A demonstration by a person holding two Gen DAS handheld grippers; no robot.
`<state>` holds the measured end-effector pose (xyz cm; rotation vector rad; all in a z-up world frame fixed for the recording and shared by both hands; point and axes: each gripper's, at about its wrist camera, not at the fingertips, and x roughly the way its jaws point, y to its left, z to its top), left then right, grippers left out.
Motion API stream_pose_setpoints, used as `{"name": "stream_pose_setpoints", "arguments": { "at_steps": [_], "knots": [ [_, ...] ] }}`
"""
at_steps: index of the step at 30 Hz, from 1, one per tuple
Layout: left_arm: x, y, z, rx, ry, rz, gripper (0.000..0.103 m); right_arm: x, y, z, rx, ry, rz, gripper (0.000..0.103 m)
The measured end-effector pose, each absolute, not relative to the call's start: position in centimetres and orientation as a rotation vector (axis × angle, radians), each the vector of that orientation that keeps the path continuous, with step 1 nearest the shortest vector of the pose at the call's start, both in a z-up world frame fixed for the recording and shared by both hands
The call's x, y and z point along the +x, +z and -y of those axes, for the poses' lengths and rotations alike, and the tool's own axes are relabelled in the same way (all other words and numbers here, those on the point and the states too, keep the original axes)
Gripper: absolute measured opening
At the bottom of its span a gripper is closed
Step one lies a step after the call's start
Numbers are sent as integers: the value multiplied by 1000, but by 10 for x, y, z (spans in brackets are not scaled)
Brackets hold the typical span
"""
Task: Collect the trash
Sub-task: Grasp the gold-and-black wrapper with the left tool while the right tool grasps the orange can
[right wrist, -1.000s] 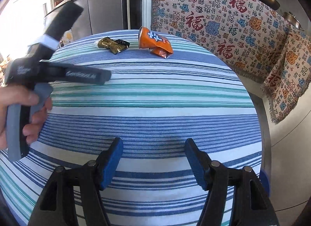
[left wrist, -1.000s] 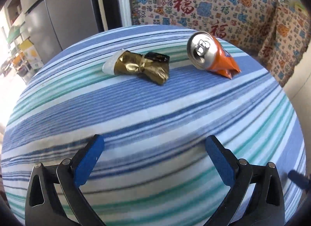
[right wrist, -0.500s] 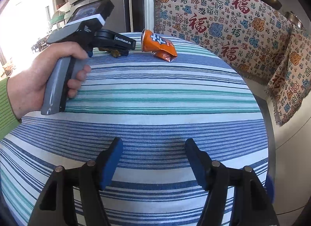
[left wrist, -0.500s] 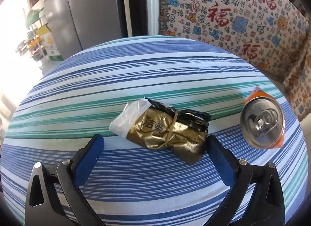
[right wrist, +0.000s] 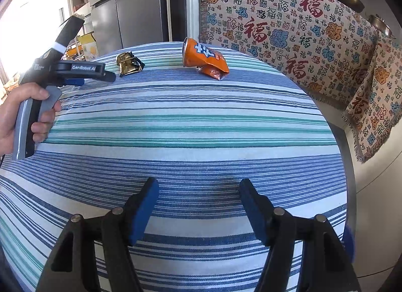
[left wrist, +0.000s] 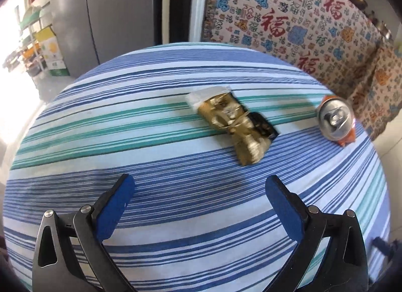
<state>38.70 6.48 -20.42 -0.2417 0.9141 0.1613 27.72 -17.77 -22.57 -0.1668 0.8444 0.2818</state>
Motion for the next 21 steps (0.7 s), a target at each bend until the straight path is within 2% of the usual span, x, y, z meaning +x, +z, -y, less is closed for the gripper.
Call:
{"name": "stream_pose_setpoints", "arguments": {
  "at_steps": [3, 9, 11, 12, 14, 18, 21],
  "knots": [
    [418, -201, -53, -345, 145, -901, 102, 277, -225, 178, -167, 282, -844, 68],
    [462, -210, -40, -263, 288, -916, 102, 279, -226, 180, -160, 290, -845, 69],
    [456, -211, -37, -210, 309, -894, 92, 278, -226, 179, -162, 294, -845, 70],
    [448, -211, -35, -163, 313, -881, 78, 278, -226, 179, -162, 296, -846, 70],
    [436, -209, -37, -147, 256, -870, 66, 279, -227, 179, -162, 299, -845, 70],
    [397, -207, -44, -54, 149, -882, 64, 280, -228, 180, -152, 301, -848, 71],
    [358, -204, -47, 9, 28, -917, 64, 285, -227, 179, -162, 305, -860, 77]
  ]
}}
